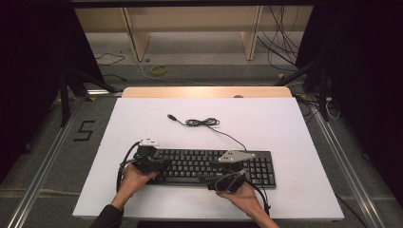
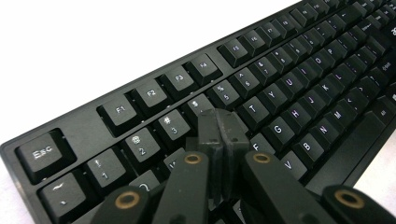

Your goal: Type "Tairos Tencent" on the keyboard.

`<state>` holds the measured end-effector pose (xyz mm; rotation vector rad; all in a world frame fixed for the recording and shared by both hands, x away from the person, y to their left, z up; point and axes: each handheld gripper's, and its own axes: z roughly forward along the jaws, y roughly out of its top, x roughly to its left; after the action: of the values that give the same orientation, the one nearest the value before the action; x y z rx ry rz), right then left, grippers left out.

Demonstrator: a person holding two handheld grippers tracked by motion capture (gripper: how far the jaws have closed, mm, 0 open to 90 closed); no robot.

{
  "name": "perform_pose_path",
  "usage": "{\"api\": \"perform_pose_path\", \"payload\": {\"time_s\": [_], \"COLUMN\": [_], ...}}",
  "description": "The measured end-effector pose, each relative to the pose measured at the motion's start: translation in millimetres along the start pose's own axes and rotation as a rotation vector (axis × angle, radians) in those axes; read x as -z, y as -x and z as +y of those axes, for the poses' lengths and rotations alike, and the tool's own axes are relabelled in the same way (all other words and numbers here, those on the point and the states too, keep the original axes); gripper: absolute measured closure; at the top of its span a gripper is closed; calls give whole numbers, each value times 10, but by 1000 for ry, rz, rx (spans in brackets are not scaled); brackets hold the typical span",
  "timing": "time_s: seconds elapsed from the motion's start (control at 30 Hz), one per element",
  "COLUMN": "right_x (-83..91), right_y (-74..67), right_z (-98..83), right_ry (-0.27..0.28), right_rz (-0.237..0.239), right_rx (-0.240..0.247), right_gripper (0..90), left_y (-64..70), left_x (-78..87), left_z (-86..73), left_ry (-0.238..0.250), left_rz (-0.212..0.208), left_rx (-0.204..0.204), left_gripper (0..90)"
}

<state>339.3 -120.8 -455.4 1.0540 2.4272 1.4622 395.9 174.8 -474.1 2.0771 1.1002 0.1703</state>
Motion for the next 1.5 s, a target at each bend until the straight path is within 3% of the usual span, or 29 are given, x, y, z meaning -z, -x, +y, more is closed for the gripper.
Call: {"api": "perform_pose_path", "payload": {"time_s": [0.4,0.83,1.23,1.5], "right_x": [-24,-67,-169,-288], "right_y": [-19,-61,-100,-117], "right_z": [9,25,72,119], "right_ry": [-2,-4,-27,-56], "right_rz": [6,17,13,13], "right_rx": [6,21,36,49], "right_gripper": [337,387,563,687], "left_y": [32,67,101,106], "left_x": [136,252,331,362], "left_z": [3,-56,-122,-164], "left_ry": [67,119,170,182], "left_rz": [-50,-66,-73,-69], "left_rx": [6,33,58,50], "left_gripper": [739,480,398,369]}}
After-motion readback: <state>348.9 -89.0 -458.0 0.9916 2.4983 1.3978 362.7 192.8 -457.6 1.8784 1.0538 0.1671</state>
